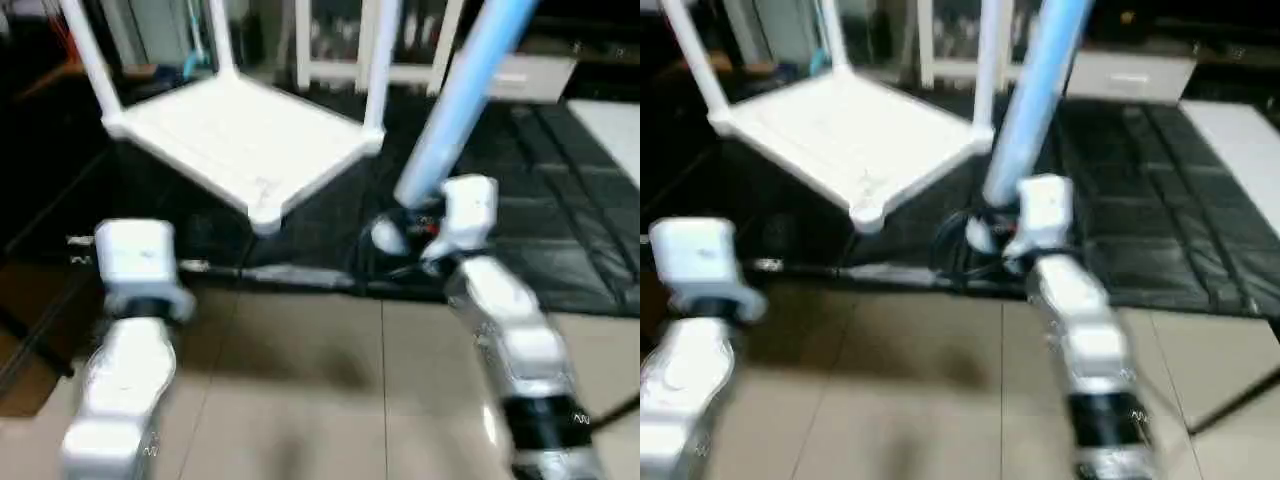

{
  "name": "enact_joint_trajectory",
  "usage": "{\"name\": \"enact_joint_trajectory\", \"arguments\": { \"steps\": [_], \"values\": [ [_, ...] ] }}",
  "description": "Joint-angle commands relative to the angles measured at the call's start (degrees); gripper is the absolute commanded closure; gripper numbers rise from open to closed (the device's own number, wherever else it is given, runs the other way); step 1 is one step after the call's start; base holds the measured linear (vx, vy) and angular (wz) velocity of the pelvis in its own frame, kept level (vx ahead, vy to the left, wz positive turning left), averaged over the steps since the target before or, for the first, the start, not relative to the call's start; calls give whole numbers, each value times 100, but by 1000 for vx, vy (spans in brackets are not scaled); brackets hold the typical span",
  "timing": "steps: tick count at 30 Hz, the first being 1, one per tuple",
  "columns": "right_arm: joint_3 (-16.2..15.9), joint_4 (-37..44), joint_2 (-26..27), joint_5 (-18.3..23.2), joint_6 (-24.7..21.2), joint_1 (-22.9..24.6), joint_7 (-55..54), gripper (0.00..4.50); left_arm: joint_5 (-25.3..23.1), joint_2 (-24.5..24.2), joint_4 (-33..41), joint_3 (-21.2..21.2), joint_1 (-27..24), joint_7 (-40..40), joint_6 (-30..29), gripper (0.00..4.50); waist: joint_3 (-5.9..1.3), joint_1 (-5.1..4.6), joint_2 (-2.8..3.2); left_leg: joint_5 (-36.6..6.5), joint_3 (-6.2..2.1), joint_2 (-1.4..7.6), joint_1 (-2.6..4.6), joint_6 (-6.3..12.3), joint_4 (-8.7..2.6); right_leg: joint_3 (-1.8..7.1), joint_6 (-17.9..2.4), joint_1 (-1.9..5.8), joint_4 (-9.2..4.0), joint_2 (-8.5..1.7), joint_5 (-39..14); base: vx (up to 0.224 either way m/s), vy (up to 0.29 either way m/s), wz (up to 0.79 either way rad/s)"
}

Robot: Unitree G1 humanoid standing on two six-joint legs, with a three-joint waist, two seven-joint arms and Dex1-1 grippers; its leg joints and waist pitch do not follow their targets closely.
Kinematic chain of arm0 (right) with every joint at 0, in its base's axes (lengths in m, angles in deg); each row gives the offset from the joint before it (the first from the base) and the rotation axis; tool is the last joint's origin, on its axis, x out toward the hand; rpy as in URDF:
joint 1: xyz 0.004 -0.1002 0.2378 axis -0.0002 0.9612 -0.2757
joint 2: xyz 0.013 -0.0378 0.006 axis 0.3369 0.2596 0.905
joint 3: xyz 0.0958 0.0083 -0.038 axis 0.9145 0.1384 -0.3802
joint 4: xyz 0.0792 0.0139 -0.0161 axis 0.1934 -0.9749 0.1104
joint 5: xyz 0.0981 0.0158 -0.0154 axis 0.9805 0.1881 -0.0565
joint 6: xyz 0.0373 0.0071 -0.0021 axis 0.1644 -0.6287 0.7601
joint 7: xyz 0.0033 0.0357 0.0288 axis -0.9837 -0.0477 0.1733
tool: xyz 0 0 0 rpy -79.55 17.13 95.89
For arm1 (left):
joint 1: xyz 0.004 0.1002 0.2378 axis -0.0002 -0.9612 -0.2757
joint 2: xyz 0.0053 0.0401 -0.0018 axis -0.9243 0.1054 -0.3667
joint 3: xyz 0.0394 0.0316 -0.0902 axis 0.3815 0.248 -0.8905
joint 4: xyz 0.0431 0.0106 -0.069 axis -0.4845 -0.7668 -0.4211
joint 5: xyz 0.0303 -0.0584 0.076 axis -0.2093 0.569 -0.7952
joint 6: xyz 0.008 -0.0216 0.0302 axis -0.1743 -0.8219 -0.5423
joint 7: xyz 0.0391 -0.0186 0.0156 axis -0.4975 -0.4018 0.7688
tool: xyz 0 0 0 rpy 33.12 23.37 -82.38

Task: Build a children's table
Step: Move to table

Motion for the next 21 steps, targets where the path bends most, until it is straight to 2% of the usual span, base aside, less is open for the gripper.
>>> {"name": "enact_joint_trajectory", "arguments": {
  "steps": [1,2,3,4,5,6,7,8,9,10,11,12,13,14,15,16,17,18,19,20,21],
  "values": [
    [-189,171,130,19,-34,-100,46,266,-31,-56,-20,-152,19,-46,36,61,-156,124,23,498,-100,282,-363,-85,-435,445,-1667,454,-1013,-748,-2473,62,-1,6],
    [-190,181,141,21,-46,-100,41,266,-34,-49,-22,-164,29,-61,35,61,-162,95,83,476,-52,306,-242,-132,-668,251,-1569,408,-1029,-574,-2630,86,52,9],
    [-190,182,142,21,-47,-100,39,266,-35,-48,-23,-166,32,-64,35,61,-179,17,325,-117,-40,397,124,-380,-1100,-169,-1161,308,-978,-262,-2509,56,45,7],
    [-194,179,142,23,-50,-104,35,266,-38,-42,-30,-174,39,-75,35,61,-221,-269,468,-1729,-578,718,353,-315,-1471,-342,-739,30,-268,152,-1612,97,101,-3],
    [-197,177,141,24,-50,-105,33,266,-39,-39,-33,-178,42,-79,35,61,-306,-306,509,-2318,-804,917,650,-191,-1562,-287,-577,-208,83,119,-1234,120,83,-7],
    [-202,174,137,26,-51,-105,27,266,-43,-34,-36,-182,43,-89,35,61,-393,-349,485,-2463,-1002,1060,840,345,-1550,-233,-120,-442,412,13,-652,184,105,-9],
    [-207,178,128,28,-55,-99,22,266,-57,-15,-36,-187,39,-106,38,61,-391,-428,417,-1997,-948,1017,835,900,-1497,-238,240,-622,495,-48,-201,143,49,1],
    [-204,179,126,31,-58,-96,20,266,-64,-3,-36,-190,36,-116,39,61,-374,-423,397,-1722,-907,989,791,1130,-1481,-239,331,-684,531,-79,-54,124,31,-5],
    [-201,177,123,28,-60,-94,19,266,-67,5,-35,-188,28,-124,41,61,-334,-416,278,-1454,-745,942,699,1366,-1521,-188,326,-760,494,-140,260,123,-12,-1],
    [-190,175,127,15,-66,-93,21,266,-67,10,-35,-186,20,-132,45,61,-255,-377,161,-1614,-428,727,548,1169,-1552,-134,67,-676,140,-230,523,123,-12,-1],
    [-179,175,131,7,-70,-91,22,266,-66,12,-34,-180,14,-137,46,61,-269,-363,9,-1902,-237,515,436,925,-1470,-9,-57,-499,-211,-336,437,98,-79,3],
    [-172,175,135,3,-73,-89,22,266,-63,14,-37,-177,12,-142,45,61,-295,-288,-209,-1789,-42,168,90,775,-1148,348,-81,-69,-586,-537,-621,122,-81,5],
    [-168,172,137,-6,-75,-86,19,266,-63,18,-46,-169,15,-151,47,61,-428,-34,-190,-235,-58,-77,-286,366,-67,943,-422,416,-930,-1133,-3176,122,-81,5],
    [-168,173,138,-9,-77,-84,17,266,-65,21,-50,-167,16,-158,49,61,-391,-37,-209,27,-113,-78,-453,252,7,926,-493,473,-900,-1044,-3133,161,-47,4],
    [-171,172,145,-16,-74,-81,12,266,-69,23,-62,-165,23,-180,54,61,-380,7,-135,334,-187,-36,-570,62,23,843,-868,486,-844,-940,-2556,134,-17,4],
    [-175,171,147,-17,-71,-80,8,266,-72,24,-68,-165,26,-192,57,61,-351,34,-71,619,-194,74,-558,-15,-123,645,-1379,420,-896,-851,-2118,134,-17,4],
    [-194,168,146,-14,-63,-77,-4,266,-77,23,-78,-168,30,-221,63,61,-353,45,-16,762,-179,137,-532,-3,-310,509,-1509,397,-903,-731,-2014,142,31,7],
    [-207,167,145,-12,-58,-77,-13,266,-81,21,-87,-172,35,-245,69,61,-331,46,221,909,-128,281,-336,-7,-805,153,-1394,297,-925,-455,-2078,174,94,7],
    [-213,170,145,-8,-53,-77,-20,266,-81,19,-96,-179,43,-261,72,61,-277,-83,381,187,-318,521,22,-13,-1245,-190,-934,55,-659,23,-1734,174,94,7],
    [-208,174,150,-10,-51,-76,-24,266,-88,23,-110,-188,55,-276,76,61,-267,-246,511,-987,-586,711,198,-38,-1393,-323,-754,-128,-259,154,-1576,166,138,2],
    [-199,175,152,-15,-45,-74,-27,266,-99,26,-128,-191,70,-288,81,61,-449,-328,477,-2212,-944,1071,678,170,-1517,-234,-410,-466,314,67,-915,167,102,3]
  ]
}}
